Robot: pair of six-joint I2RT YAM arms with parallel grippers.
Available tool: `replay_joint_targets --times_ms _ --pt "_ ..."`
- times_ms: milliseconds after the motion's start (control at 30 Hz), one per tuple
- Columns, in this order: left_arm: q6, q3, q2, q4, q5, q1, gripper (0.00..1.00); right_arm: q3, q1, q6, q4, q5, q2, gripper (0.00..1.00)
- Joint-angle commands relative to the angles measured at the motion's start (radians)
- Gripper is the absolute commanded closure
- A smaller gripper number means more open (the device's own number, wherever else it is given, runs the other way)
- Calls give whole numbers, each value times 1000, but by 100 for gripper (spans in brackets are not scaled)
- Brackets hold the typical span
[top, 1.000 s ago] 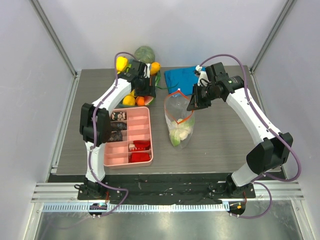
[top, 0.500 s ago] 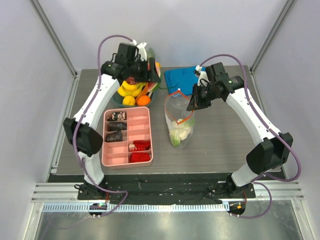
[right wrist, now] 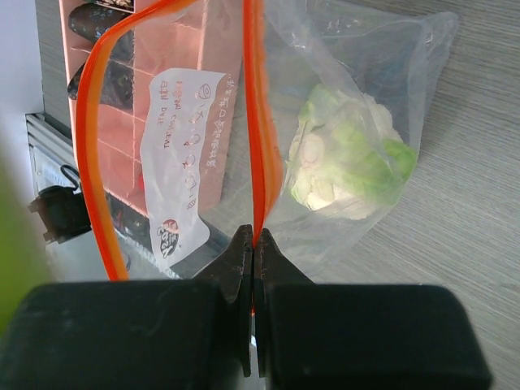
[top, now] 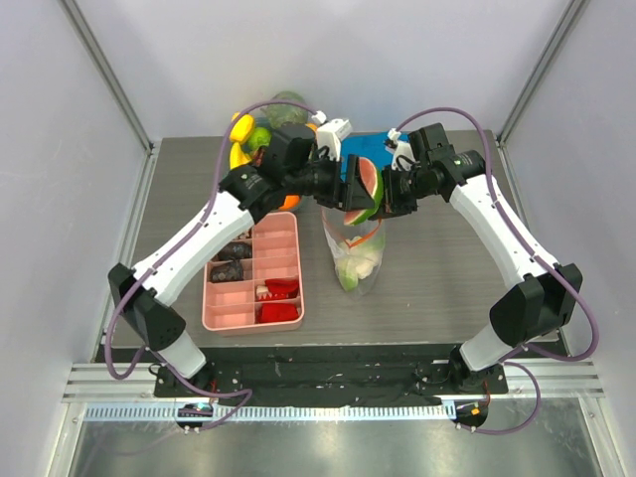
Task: Place the food in the zip-top bag and seal the zipper
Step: Place the fake fruit in the zipper food storage bag.
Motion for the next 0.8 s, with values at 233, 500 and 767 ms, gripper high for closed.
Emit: replay_joint_targets --times_ms 233,500,767 --pt "53 -203 -4 368 -114 -16 71 14 -1 14 33 -47 -35 99" --pt "80 -242 -52 354 -82 -16 38 11 -2 -1 28 -31 -43 99" --pt "131 -170 -96 198 -3 -14 7 12 -1 -18 27 -2 -47 99"
